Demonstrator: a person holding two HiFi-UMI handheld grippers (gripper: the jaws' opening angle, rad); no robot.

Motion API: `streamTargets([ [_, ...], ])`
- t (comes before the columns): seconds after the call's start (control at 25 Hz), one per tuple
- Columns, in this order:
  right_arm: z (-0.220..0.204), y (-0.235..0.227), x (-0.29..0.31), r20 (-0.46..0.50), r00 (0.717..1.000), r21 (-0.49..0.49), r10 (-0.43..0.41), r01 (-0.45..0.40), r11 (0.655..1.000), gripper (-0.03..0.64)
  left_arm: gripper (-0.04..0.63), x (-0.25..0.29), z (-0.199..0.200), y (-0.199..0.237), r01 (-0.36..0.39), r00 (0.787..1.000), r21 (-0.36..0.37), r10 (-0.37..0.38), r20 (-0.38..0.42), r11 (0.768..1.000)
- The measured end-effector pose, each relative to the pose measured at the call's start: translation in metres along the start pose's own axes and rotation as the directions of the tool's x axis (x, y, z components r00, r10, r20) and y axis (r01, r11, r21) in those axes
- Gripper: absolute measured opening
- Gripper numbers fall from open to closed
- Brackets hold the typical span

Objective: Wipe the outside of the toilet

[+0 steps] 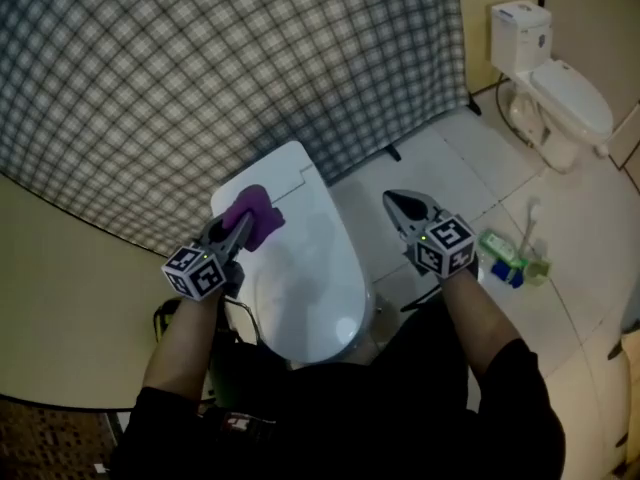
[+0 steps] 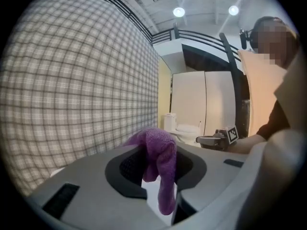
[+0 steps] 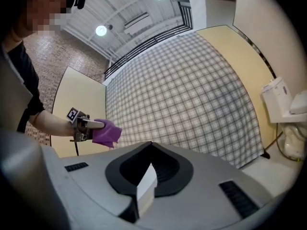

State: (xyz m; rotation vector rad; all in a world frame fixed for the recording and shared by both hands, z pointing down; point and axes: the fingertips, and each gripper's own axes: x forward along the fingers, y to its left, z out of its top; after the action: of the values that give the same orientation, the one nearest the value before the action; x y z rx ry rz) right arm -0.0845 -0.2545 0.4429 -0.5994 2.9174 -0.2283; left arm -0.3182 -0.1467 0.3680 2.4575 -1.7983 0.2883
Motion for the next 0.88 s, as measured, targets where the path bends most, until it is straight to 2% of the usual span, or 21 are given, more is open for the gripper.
streamTargets([
  [0.12,-0.018,-0.047,0.019,-0.02,0.999,-0.009,-0.024,0.024,1.0,-0.006,0.092,0.077,0.013,0.019,0.05,0.996,0.069,-0.045,-0.076,0.996],
  [0.2,-0.029,-0.076,0.024,-0.044,0.998,-0.006,-0.052,0.052,0.999,-0.006,0.092,0.128,0.013,0.026,0.096,0.982,0.107,-0.077,-0.17,0.99],
  [0.28,-0.035,-0.091,0.023,-0.076,0.995,0.009,-0.069,0.07,0.998,-0.006,0.092,0.168,0.007,0.029,0.142,0.948,0.15,-0.091,-0.306,0.978],
  [0.4,-0.016,-0.107,0.02,-0.119,0.992,0.01,-0.048,0.05,0.999,-0.006,0.092,0.218,0.008,0.036,0.185,0.876,0.23,-0.054,-0.48,0.956],
  [0.44,-0.007,-0.112,0.02,-0.136,0.99,0.008,-0.036,0.037,0.999,-0.006,0.092,0.232,0.009,0.04,0.196,0.851,0.275,-0.025,-0.524,0.941],
  [0.48,-0.001,-0.117,0.022,-0.155,0.988,0.01,-0.022,0.024,1.0,-0.006,0.092,0.245,0.009,0.045,0.214,0.827,0.335,0.012,-0.563,0.918],
  [0.56,-0.001,-0.13,0.028,-0.198,0.98,0.03,0.003,0.003,1.0,-0.006,0.092,0.271,0.0,0.054,0.275,0.77,0.46,0.093,-0.631,0.844],
  [0.6,-0.006,-0.138,0.031,-0.218,0.976,0.042,0.012,-0.003,0.999,-0.006,0.092,0.284,-0.01,0.06,0.317,0.733,0.503,0.13,-0.668,0.804],
  [0.64,-0.011,-0.147,0.035,-0.235,0.972,0.053,0.018,-0.006,0.999,-0.006,0.092,0.295,-0.024,0.066,0.366,0.682,0.526,0.164,-0.713,0.768],
  [0.68,-0.016,-0.154,0.038,-0.249,0.968,0.067,0.024,-0.007,0.998,-0.006,0.092,0.303,-0.039,0.071,0.423,0.614,0.531,0.198,-0.764,0.735],
  [0.72,-0.02,-0.162,0.041,-0.261,0.965,0.085,0.029,-0.007,0.996,-0.006,0.092,0.308,-0.056,0.077,0.483,0.529,0.517,0.235,-0.815,0.707],
  [0.76,-0.024,-0.168,0.044,-0.271,0.962,0.105,0.036,-0.008,0.994,-0.006,0.092,0.31,-0.074,0.083,0.537,0.43,0.486,0.272,-0.861,0.689],
  [0.8,-0.028,-0.174,0.047,-0.278,0.96,0.124,0.044,-0.009,0.992,-0.006,0.092,0.31,-0.093,0.091,0.575,0.325,0.441,0.302,-0.896,0.689],
  [0.84,-0.032,-0.18,0.051,-0.281,0.958,0.141,0.053,-0.013,0.99,-0.006,0.092,0.308,-0.113,0.1,0.591,0.222,0.387,0.318,-0.922,0.708],
  [0.88,-0.035,-0.186,0.055,-0.283,0.957,0.154,0.062,-0.018,0.988,-0.006,0.092,0.306,-0.132,0.108,0.587,0.131,0.335,0.322,-0.938,0.737],
])
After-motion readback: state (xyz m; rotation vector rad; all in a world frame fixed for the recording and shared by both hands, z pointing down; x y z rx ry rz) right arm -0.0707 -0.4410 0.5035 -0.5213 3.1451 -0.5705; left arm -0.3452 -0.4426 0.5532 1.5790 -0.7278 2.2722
